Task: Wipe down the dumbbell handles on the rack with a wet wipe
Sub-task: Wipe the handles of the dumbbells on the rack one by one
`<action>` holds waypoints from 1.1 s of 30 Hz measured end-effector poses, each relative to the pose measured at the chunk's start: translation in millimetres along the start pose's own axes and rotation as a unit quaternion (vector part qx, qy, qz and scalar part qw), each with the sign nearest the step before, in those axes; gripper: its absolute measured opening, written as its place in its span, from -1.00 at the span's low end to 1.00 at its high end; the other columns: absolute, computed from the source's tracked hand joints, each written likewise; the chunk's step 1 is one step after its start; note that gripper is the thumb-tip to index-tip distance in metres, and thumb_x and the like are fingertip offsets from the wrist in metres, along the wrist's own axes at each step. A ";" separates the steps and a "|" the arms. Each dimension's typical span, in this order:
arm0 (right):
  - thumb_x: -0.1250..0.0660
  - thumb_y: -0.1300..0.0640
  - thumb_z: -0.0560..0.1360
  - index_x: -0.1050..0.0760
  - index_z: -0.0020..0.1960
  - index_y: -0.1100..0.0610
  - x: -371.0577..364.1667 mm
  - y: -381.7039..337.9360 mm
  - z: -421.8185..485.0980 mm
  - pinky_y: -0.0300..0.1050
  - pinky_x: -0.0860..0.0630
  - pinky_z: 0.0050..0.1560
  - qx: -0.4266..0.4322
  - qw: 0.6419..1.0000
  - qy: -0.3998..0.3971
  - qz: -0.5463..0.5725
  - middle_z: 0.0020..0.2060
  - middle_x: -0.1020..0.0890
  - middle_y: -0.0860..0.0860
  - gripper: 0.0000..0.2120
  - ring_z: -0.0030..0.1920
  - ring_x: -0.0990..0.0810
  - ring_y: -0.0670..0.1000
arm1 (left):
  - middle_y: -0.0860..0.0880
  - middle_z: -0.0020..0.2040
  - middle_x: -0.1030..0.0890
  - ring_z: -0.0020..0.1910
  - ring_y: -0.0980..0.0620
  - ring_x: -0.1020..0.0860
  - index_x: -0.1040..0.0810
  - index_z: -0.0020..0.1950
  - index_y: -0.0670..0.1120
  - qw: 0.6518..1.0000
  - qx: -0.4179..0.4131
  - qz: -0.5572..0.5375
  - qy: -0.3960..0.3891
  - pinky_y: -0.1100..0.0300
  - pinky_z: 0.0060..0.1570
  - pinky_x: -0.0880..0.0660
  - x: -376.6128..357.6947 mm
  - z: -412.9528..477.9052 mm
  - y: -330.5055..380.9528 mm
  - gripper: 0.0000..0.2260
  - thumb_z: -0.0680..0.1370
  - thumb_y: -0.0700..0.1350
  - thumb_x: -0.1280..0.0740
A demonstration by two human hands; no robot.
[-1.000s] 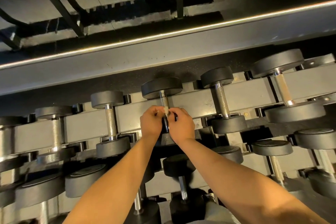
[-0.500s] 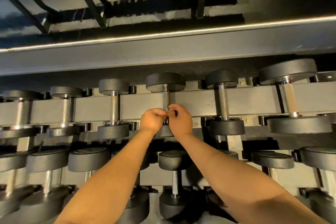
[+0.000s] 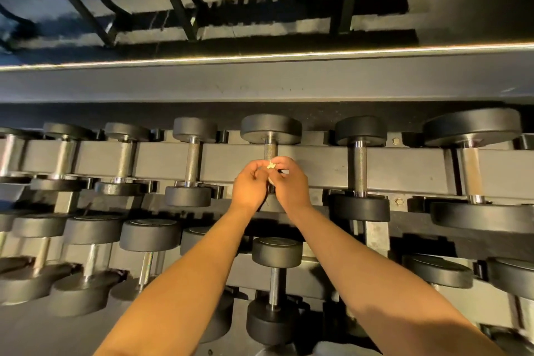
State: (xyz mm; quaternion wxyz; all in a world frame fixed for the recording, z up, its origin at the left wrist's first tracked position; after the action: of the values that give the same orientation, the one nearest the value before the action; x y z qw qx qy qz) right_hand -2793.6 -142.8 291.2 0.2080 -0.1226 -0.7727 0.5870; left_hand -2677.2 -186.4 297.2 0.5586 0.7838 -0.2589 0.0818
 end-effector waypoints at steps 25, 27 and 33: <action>-0.21 0.28 0.62 -0.62 0.20 0.23 -14.3 -4.5 65.6 -0.45 -0.35 0.00 0.056 0.982 0.035 -0.177 0.12 -0.61 0.11 -0.74 0.06 -0.56 0.00 | 0.02 0.18 -0.66 0.15 -0.04 -0.58 -0.50 0.38 0.18 0.982 0.005 0.172 0.079 0.15 0.07 -0.43 0.3 6.0 -4.7 -0.67 0.72 0.10 -0.03; -0.27 0.23 0.61 -0.62 0.16 0.21 -13.8 -1.3 60.1 -0.41 -0.44 -0.09 0.037 0.989 0.045 -0.133 -0.01 -0.64 -0.01 -0.80 0.01 -0.61 -0.05 | 0.01 0.17 -0.66 0.13 -0.04 -0.59 -0.50 0.37 0.18 0.983 0.006 0.170 0.075 0.15 0.05 -0.42 0.1 6.7 -5.2 -0.67 0.72 0.10 -0.03; -0.29 0.21 0.62 -0.60 0.13 0.30 -11.1 15.0 40.1 -0.48 -0.43 -0.26 0.039 0.981 0.033 -0.188 -0.10 -0.60 -0.03 -0.80 -0.26 -0.56 -0.37 | 0.01 0.05 -0.67 0.03 -0.03 -0.61 -0.49 0.35 0.22 0.984 0.009 0.166 0.068 0.03 0.07 -0.55 -0.7 5.0 -5.0 -0.68 0.71 0.12 -0.03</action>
State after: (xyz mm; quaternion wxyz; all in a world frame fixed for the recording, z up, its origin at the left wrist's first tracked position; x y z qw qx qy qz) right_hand -2803.3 -177.7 265.8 0.3447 0.0138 -0.7511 0.5628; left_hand -2676.1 -189.6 290.9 0.5466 0.7275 -0.3462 0.2285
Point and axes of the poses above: each hand's wrist, its own z-axis towards the middle knuckle, its own x-axis out of the back of the hand, y = z × x, the point moved 6 cm from there along z, towards the middle knuckle
